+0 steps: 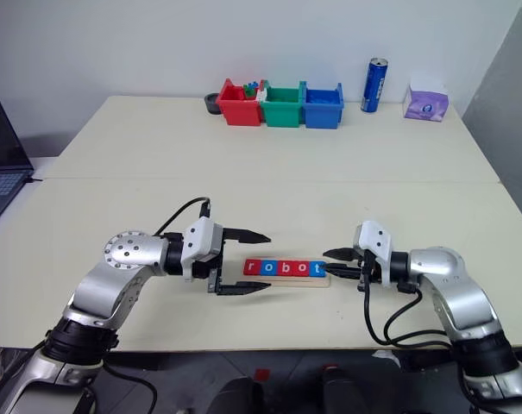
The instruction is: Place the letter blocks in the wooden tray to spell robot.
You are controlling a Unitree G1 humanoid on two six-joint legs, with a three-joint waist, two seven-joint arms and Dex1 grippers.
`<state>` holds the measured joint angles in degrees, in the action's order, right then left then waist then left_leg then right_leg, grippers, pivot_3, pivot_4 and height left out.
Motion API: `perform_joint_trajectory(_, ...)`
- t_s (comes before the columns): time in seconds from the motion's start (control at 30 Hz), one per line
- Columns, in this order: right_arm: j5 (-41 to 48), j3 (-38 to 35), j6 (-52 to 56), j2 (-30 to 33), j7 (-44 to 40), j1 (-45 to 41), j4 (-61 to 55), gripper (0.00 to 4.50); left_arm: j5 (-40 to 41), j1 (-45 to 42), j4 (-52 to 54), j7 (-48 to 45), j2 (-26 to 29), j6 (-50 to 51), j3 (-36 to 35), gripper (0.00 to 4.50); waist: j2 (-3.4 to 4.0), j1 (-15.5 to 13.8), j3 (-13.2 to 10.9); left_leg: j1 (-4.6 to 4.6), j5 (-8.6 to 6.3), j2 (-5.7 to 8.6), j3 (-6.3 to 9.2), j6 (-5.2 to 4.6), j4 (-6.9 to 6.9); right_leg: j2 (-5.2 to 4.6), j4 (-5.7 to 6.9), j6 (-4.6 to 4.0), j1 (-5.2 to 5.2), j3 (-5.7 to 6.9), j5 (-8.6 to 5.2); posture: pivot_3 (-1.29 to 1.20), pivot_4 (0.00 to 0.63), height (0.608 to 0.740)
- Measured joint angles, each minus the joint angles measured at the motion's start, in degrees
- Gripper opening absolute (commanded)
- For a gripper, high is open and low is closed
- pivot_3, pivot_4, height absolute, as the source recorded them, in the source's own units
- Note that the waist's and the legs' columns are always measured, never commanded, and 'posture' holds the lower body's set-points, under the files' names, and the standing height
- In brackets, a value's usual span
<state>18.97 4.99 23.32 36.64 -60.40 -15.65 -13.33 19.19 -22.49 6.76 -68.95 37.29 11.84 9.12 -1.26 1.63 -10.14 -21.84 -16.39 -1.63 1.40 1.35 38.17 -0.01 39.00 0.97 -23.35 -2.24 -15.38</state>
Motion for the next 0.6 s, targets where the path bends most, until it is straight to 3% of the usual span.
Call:
perform_joint_trajectory(0.23, 2.32, -1.49, 7.80, 1.19, 6.15, 9.18, -14.44, 4.39, 4.65, 12.49, 7.85, 2.39, 7.89, 9.22, -8.59, 4.50, 0.02, 0.27, -0.02, 0.05, 0.00, -0.09, -0.04, 0.00, -0.04, -0.01, 0.01, 0.03, -0.02, -0.05, -0.02, 0.00, 0.150, 0.740)
perform_joint_trajectory(0.6, 6.61, -3.36, 14.75, 1.12, 11.39, 8.30, -17.40, 4.49, 4.95, 16.91, 11.26, 5.49, 10.64, 11.15, -12.28, 4.50, -0.04, -0.11, -0.04, 0.05, 0.01, -0.01, -0.05, 0.01, -0.03, -0.04, -0.03, 0.13, 0.03, -0.03, -0.08, 0.00, 0.150, 0.740)
